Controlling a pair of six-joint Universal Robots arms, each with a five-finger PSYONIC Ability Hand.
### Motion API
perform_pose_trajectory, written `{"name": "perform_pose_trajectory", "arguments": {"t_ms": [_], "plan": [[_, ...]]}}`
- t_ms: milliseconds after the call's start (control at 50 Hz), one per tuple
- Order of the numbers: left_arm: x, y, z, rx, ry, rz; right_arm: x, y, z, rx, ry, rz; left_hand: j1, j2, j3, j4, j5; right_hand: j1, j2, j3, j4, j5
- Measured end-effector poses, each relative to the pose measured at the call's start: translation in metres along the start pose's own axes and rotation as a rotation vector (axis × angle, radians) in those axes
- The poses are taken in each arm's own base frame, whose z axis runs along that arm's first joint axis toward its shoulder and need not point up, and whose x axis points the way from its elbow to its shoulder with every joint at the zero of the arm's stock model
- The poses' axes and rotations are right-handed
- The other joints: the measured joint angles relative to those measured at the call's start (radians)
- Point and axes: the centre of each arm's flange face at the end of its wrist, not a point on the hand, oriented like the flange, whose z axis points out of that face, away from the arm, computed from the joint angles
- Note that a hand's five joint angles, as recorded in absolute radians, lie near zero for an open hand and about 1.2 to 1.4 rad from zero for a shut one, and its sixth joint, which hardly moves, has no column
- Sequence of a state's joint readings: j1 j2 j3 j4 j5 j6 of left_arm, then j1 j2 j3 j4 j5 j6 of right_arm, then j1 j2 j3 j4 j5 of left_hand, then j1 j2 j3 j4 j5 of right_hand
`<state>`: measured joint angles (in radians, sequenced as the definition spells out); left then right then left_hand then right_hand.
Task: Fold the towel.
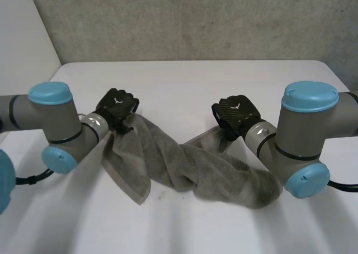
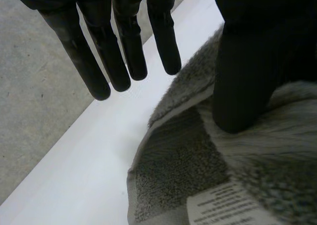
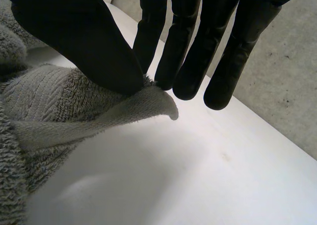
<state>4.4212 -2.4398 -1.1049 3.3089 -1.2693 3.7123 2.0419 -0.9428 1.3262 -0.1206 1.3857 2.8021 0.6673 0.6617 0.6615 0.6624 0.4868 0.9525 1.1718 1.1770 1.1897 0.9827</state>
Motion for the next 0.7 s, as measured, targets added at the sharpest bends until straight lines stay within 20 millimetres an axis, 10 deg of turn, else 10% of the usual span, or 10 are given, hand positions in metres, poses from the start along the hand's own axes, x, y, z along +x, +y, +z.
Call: {"name": "perform_pose_trajectory", "arguments": {"t_ms": [220,400,540,700], "plan": [[-0.015,-0.004,0.028,0.069,-0.069,0.028,0.008,-0.011,0.007,0.047,0.029,-0.015,0.48,0.515,0.513,0.514,0.506,0.0,0.0,0.0,0.0,0.001],[-0.084,-0.101,0.036,0.428,-0.39,0.125,0.053,-0.096,0.029,0.443,0.259,-0.119,0.51,0.553,0.55,0.551,0.541,0.0,0.0,0.009,0.004,0.001],[-0.116,-0.191,-0.006,0.685,-0.563,0.112,0.099,-0.177,0.006,0.781,0.51,-0.154,0.516,0.555,0.554,0.554,0.544,0.0,0.007,0.009,0.004,0.012],[-0.075,-0.158,-0.036,0.532,-0.446,0.053,0.082,-0.136,0.005,0.624,0.426,-0.142,0.516,0.555,0.554,0.555,0.545,0.0,0.007,0.009,0.004,0.015]]}}
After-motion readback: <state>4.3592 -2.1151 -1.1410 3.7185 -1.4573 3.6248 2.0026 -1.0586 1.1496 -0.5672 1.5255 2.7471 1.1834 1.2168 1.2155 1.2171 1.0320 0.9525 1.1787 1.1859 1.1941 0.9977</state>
